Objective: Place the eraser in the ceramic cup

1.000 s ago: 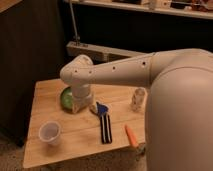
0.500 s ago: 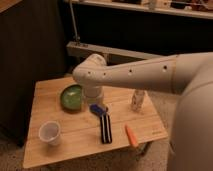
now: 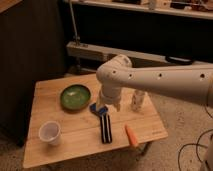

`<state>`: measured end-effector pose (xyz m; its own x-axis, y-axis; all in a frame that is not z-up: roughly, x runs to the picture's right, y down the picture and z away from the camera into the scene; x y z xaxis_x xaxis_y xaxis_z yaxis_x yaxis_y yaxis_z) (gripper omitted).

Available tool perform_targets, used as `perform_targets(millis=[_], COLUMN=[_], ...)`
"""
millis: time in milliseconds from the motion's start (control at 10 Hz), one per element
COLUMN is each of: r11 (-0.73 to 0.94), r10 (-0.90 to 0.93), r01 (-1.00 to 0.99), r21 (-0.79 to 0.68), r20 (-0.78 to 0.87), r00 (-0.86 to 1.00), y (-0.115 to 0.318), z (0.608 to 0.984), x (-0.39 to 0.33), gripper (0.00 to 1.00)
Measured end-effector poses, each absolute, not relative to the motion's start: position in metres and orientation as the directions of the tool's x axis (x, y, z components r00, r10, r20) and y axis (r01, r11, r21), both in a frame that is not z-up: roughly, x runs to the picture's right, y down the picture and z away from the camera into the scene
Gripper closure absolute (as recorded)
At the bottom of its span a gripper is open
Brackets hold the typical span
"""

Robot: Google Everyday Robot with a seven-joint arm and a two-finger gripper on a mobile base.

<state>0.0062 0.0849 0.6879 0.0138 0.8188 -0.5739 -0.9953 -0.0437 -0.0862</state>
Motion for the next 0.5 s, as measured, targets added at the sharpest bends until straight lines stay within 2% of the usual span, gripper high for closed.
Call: perform_targets(millis=[300,500], r11=[-0.038,-0.028], r10=[0.812,0.805], r01=[-0.996,-0.996], r21=[-0.082,-0.084], r20=[-0.583,-0.592], r00=[0.017,0.027], y=[0.094,0.118], z=[0.695,0.717], x=[0.008,0.006], gripper=[0.35,0.35])
